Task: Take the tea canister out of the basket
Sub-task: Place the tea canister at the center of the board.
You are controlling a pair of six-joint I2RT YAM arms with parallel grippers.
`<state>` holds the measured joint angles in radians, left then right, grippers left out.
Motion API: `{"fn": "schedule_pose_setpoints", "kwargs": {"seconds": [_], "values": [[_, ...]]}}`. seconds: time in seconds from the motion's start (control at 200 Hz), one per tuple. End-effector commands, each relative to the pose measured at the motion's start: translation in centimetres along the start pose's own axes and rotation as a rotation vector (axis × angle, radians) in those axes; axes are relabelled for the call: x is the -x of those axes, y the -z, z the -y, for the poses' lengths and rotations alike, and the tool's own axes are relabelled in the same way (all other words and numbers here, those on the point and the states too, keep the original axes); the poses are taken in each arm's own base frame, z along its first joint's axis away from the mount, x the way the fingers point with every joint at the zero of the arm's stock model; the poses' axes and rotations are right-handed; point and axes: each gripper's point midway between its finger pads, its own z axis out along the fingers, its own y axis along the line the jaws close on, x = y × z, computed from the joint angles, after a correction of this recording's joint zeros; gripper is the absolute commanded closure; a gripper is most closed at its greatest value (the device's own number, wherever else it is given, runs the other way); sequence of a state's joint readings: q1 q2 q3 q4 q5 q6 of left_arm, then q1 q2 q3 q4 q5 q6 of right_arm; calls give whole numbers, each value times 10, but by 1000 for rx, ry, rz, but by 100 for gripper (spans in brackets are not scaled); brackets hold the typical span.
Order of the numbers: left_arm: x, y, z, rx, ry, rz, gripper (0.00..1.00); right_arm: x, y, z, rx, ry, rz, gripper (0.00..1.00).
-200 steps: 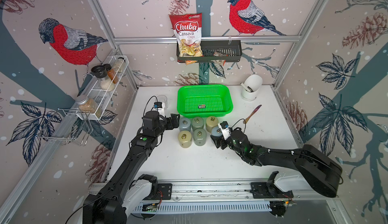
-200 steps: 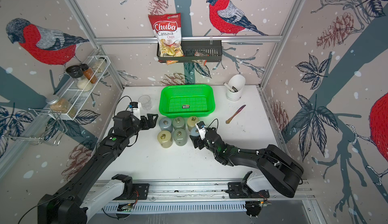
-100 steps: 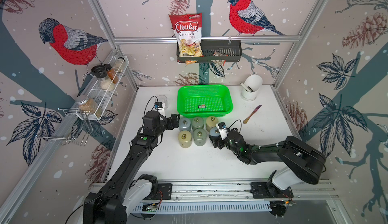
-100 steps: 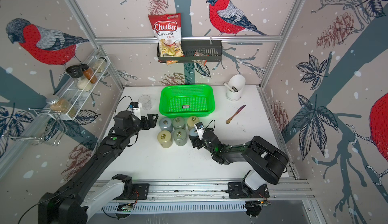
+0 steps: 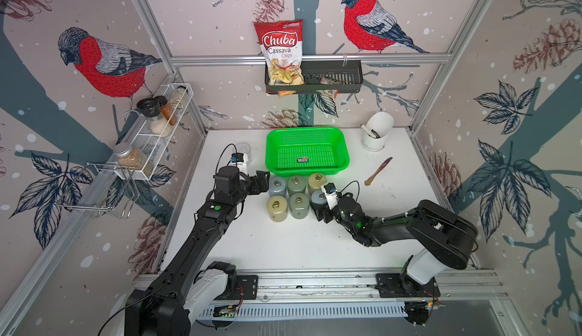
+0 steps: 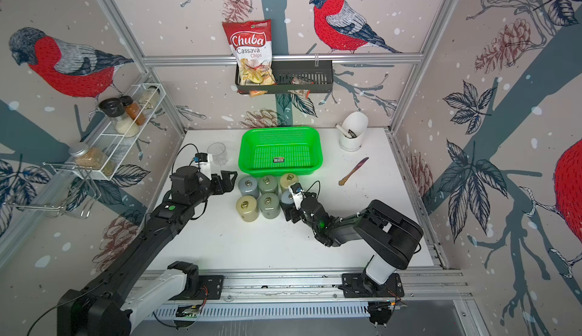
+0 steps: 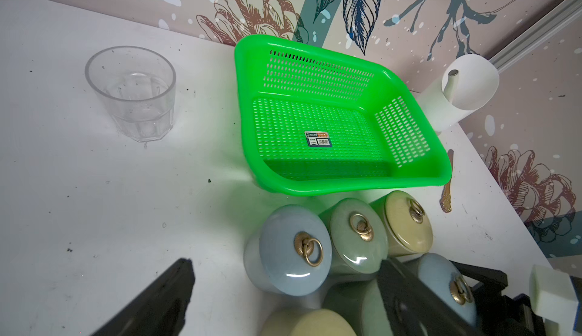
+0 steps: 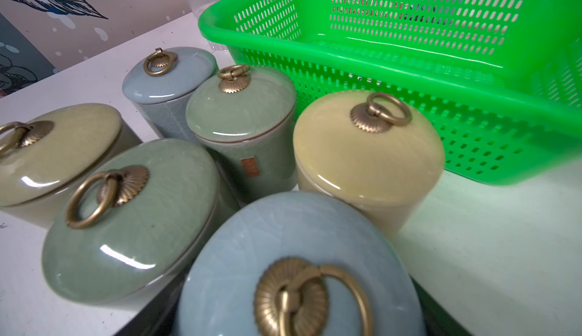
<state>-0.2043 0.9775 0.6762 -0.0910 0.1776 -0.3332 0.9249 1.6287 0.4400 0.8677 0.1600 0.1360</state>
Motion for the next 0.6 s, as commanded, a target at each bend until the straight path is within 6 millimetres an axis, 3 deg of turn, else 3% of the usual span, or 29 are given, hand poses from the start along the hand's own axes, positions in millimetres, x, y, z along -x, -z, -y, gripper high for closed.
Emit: {"fn": "schedule_pose_setpoints", "kwargs": {"seconds": [0.0,0.21,0.325,0.39,0.595], "values": [[8,2,2,-2,-16,30,4,22,0,-6,11,-24,82,62],[8,2,2,-2,-14,31,5,21,-1,-5,-1,-31,81,55],[8,3,2,-3,-15,33,5,20,-1,-2,-20,-34,82,42],[8,2,2,-2,-14,31,4,19,-1,1,-35,-38,80,29],[7,2,2,-1,-14,28,5,16,3,6,-57,-36,84,11]]}}
